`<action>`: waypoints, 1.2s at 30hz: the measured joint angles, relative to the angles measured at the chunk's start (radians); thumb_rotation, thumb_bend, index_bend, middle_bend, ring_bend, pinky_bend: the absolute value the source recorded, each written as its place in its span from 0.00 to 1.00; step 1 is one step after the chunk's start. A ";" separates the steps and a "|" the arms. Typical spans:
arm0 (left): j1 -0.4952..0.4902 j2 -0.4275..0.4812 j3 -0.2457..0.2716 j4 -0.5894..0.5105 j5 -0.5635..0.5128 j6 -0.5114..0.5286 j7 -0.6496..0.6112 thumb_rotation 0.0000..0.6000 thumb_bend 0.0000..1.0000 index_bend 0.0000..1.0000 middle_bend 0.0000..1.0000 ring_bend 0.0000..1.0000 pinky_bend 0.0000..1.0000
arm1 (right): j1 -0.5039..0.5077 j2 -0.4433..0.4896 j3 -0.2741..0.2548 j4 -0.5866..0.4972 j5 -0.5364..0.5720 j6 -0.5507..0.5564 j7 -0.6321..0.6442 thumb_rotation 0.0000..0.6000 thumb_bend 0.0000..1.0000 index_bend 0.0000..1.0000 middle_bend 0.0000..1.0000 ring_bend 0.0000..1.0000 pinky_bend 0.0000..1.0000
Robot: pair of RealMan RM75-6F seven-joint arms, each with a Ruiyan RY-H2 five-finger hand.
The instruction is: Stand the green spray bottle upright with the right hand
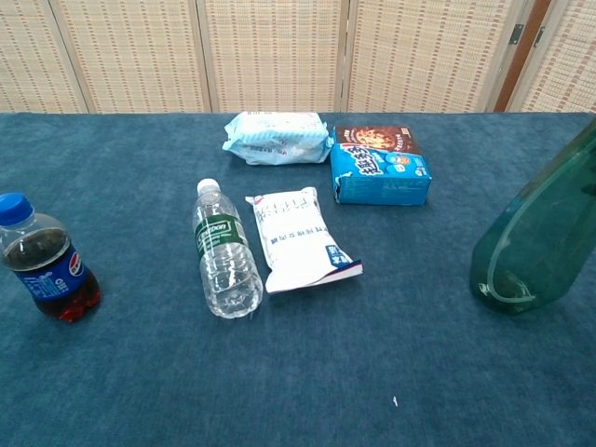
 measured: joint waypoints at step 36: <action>-0.002 0.016 -0.025 -0.068 0.011 0.036 0.032 1.00 0.29 0.12 0.08 0.00 0.00 | -0.056 0.174 -0.004 -0.219 -0.002 0.024 -0.160 1.00 0.16 0.29 0.32 0.28 0.33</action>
